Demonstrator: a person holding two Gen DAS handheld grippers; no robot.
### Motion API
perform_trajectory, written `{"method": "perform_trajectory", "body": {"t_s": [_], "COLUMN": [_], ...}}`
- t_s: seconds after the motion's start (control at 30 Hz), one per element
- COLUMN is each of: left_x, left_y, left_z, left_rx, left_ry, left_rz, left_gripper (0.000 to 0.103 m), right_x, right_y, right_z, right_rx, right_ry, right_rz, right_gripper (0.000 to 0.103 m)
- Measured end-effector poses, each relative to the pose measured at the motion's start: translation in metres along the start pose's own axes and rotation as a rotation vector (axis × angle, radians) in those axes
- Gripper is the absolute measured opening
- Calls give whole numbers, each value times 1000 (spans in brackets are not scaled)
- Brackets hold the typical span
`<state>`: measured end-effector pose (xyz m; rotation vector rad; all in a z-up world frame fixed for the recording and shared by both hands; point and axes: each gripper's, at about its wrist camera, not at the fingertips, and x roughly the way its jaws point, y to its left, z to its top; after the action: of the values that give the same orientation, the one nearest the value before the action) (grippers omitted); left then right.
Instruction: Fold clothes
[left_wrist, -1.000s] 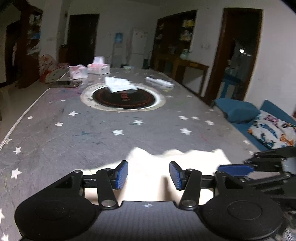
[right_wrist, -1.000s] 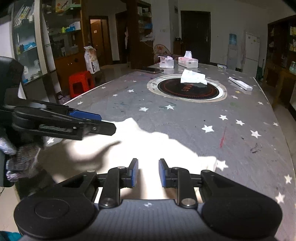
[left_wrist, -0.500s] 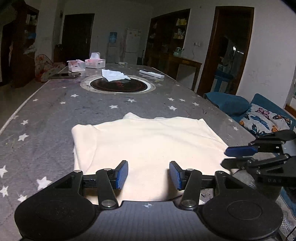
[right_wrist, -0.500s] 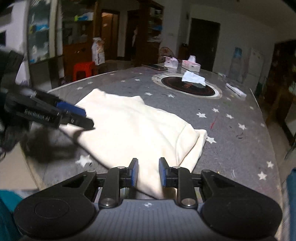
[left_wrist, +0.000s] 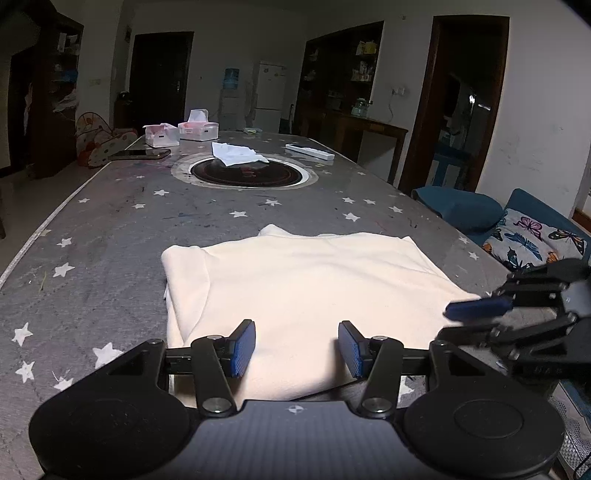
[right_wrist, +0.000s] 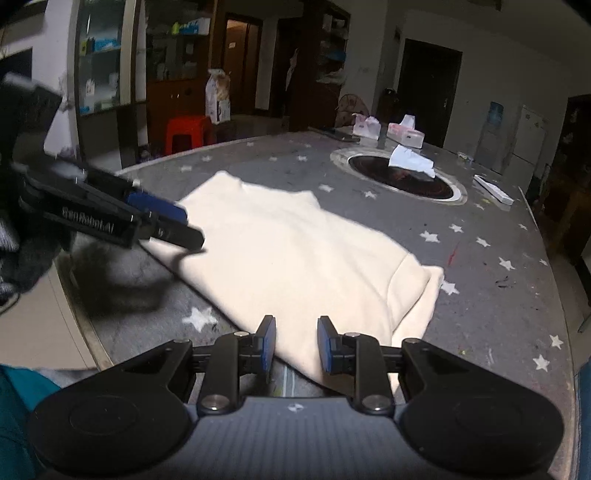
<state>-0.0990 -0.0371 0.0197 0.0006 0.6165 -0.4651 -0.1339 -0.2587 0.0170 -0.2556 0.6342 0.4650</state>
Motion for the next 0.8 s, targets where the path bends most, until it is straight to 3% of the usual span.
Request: {"method": "perform_trajectory", "body": {"t_s": [0.17, 0.33, 0.57, 0.8], "left_x": [-2, -2, -3, -1], "left_y": [3, 5, 9, 10], "left_z": [-2, -2, -2, -2], "left_rx": [-8, -20, -31, -31], "left_ry": [1, 3, 7, 11], "left_rz": [5, 10, 10, 5], "left_gripper": [54, 55, 56, 58], "right_x": [4, 3, 37, 28], "right_y": [-14, -30, -57, -64], "right_z": [-4, 14, 15, 27], "right_rx": [47, 109, 196, 215], "right_ry": [33, -18, 14, -9], "right_rz": [4, 35, 15, 19], "right_gripper": [24, 24, 22, 22]}}
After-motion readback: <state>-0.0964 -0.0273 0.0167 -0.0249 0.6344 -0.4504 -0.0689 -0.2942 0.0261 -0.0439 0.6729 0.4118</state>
